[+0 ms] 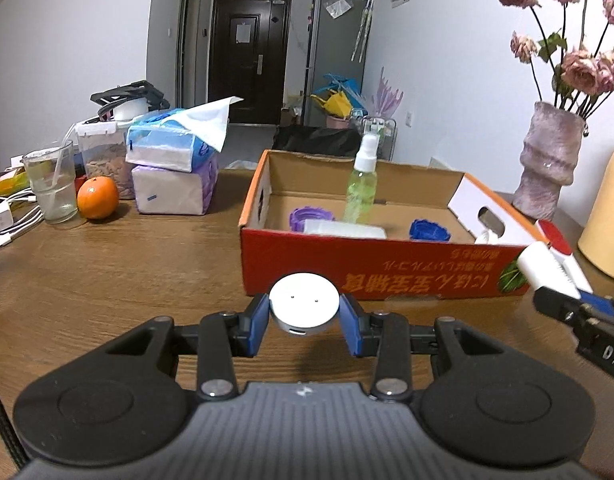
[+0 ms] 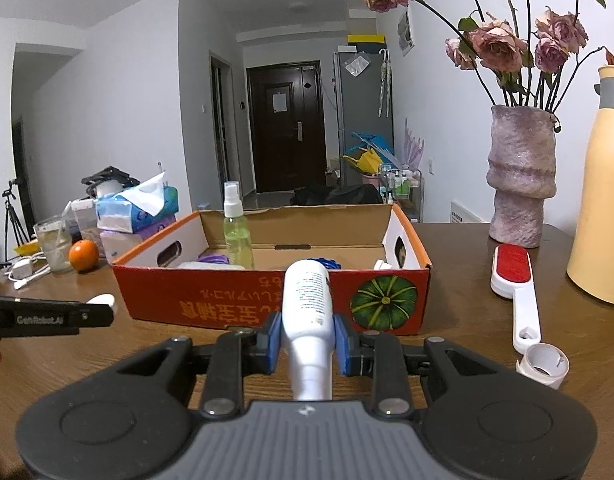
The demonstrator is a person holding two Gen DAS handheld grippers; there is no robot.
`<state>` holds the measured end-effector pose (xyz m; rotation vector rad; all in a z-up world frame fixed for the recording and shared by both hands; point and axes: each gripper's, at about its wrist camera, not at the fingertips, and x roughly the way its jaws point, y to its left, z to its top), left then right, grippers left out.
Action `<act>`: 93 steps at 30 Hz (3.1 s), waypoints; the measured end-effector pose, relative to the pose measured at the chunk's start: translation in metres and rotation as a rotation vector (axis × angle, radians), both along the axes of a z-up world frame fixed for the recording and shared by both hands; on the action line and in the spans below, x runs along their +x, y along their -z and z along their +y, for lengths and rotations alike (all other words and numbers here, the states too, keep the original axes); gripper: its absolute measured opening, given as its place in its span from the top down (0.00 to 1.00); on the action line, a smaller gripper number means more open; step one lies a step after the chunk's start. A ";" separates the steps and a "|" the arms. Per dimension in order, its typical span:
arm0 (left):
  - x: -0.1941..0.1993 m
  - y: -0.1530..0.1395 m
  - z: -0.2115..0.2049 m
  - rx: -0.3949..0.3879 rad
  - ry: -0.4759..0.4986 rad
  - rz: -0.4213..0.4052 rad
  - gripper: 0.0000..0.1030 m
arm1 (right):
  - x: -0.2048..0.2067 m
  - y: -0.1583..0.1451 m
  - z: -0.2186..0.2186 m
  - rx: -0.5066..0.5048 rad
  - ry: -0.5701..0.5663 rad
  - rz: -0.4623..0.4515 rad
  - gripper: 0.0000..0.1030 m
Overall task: Organize rigid objects
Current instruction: 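Carry the white disc and white tube over the cardboard box with both tools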
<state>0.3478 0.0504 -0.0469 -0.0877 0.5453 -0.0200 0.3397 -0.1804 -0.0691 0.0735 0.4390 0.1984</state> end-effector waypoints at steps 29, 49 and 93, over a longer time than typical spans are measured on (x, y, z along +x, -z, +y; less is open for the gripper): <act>0.009 -0.030 -0.041 -0.068 -0.008 -0.071 0.62 | 0.010 -0.019 0.000 0.068 -0.001 -0.049 0.74; 0.056 -0.039 -0.058 -0.099 -0.015 -0.100 0.62 | 0.052 -0.022 -0.010 0.076 0.024 -0.068 0.74; 0.154 -0.024 -0.078 -0.029 -0.010 -0.080 0.62 | 0.151 -0.009 -0.008 0.051 0.047 -0.052 0.74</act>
